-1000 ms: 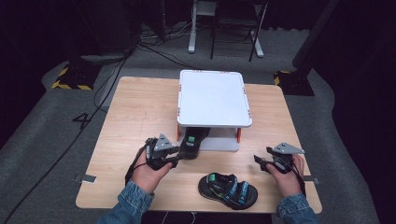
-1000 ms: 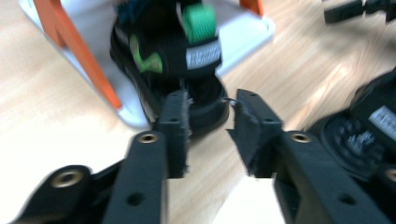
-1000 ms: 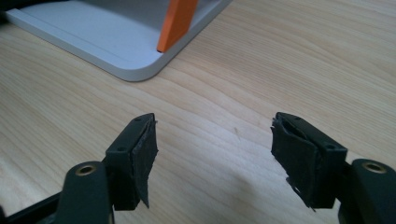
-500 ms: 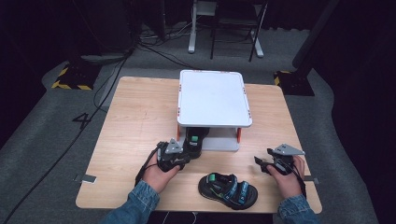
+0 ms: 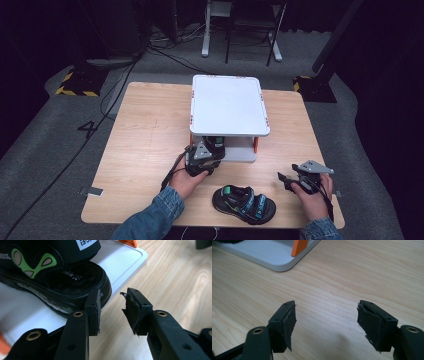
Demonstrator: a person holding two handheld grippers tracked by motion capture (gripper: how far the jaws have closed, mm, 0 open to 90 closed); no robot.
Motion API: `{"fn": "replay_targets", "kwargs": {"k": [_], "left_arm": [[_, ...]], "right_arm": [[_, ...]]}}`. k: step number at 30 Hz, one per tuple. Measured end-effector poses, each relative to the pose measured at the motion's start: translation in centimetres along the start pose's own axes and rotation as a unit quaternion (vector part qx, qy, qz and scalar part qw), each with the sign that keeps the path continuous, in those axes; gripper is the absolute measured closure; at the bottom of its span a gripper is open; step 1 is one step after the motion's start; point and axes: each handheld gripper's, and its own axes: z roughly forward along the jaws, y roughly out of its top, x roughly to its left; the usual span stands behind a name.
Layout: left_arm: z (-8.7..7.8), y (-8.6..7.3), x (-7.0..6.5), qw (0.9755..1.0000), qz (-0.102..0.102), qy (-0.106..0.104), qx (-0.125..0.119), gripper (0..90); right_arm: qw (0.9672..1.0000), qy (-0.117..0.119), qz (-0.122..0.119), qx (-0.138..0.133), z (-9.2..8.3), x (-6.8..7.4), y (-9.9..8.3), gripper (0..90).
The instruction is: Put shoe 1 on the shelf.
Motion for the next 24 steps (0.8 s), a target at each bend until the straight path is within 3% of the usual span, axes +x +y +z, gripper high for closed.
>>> {"fn": "replay_targets", "kwargs": {"k": [4,6,11,14,17,18,21,22,24], "left_arm": [[0.5,0.3,0.5,0.9998,0.007,0.018,-0.003,64.8],[0.7,0.5,1.2,0.9988,0.008,0.047,-0.01,60.6],[1.2,0.5,2.6,0.9984,0.0,0.047,-0.029,56.9],[1.8,0.6,3.1,0.9983,0.02,0.041,-0.036,52.8],[2.1,0.8,2.8,0.9981,0.024,0.032,-0.047,48.6],[2.1,0.9,2.8,0.9978,0.036,0.035,-0.043,48.6],[1.9,0.9,2.6,0.9981,0.036,0.04,-0.032,42.6],[1.6,0.9,2.4,0.9985,0.023,0.038,-0.033,42.1],[1.2,0.8,2.3,0.9981,0.03,0.044,-0.032,39.1]], "right_arm": [[1.0,-0.003,0.0,0.004,-0.4,0.0,-0.5,31.6],[1.0,-0.008,0.004,0.005,-0.9,-0.1,-0.8,31.6],[0.9999,-0.013,0.009,0.007,-1.3,-0.2,-1.4,31.6],[0.9998,-0.015,0.009,0.009,-1.4,-0.1,-1.6,31.6],[0.9998,-0.014,0.008,0.009,-1.5,0.1,-1.6,31.6],[0.9998,-0.014,0.008,0.009,-1.5,0.1,-1.6,31.6],[0.9998,-0.015,0.01,0.008,-1.6,0.0,-1.6,31.6],[0.9998,-0.015,0.009,0.008,-1.6,0.0,-1.6,31.6],[0.9999,-0.01,0.006,0.006,-1.5,-0.1,-1.4,31.6]]}}
